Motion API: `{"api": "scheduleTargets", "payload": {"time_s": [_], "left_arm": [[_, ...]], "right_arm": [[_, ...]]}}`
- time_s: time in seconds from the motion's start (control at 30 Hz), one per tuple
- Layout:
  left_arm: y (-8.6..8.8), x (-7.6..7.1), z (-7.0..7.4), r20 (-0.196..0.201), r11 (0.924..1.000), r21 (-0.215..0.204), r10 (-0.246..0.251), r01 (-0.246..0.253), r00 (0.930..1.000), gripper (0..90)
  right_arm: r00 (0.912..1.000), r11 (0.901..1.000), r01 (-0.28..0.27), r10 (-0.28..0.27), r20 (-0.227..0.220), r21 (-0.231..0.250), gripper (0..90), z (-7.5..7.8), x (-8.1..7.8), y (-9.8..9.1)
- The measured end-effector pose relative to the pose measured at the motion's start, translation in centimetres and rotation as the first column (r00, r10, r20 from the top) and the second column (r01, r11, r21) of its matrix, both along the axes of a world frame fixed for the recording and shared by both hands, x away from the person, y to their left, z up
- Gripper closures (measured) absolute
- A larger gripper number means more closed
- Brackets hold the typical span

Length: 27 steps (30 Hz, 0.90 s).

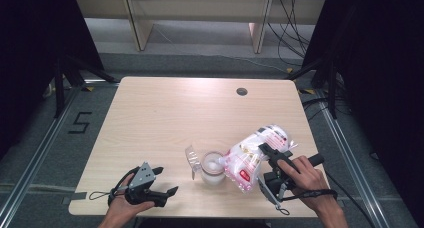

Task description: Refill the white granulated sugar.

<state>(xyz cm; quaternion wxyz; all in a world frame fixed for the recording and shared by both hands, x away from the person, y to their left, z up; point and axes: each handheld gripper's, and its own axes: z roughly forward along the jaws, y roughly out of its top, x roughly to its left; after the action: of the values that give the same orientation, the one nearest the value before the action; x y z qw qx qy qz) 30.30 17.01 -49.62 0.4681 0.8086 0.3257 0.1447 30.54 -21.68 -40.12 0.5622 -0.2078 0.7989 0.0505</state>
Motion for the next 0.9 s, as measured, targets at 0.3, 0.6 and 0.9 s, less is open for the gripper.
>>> {"api": "scheduleTargets", "payload": {"time_s": [0.3, 0.6, 0.9], "left_arm": [[0.0, 0.0, 0.0, 0.004, 1.0000, -0.002, -0.002, 0.002, 1.0000, 16.8], [0.0, 0.0, 0.0, 0.004, 1.0000, 0.000, -0.002, 0.002, 1.0000, 16.8], [0.0, 0.0, 0.0, 0.005, 1.0000, 0.002, -0.003, 0.003, 1.0000, 16.8]], "right_arm": [[0.9960, 0.9890, 0.003, 0.010, -0.089, 0.148, 76.7, -0.4, 0.3, 0.3], [0.9831, 0.9480, 0.064, -0.006, -0.183, 0.312, 77.5, -1.3, 1.1, -0.2], [0.9657, 0.8769, 0.103, 0.025, -0.259, 0.470, 79.5, -2.3, 2.3, -1.5]]}}
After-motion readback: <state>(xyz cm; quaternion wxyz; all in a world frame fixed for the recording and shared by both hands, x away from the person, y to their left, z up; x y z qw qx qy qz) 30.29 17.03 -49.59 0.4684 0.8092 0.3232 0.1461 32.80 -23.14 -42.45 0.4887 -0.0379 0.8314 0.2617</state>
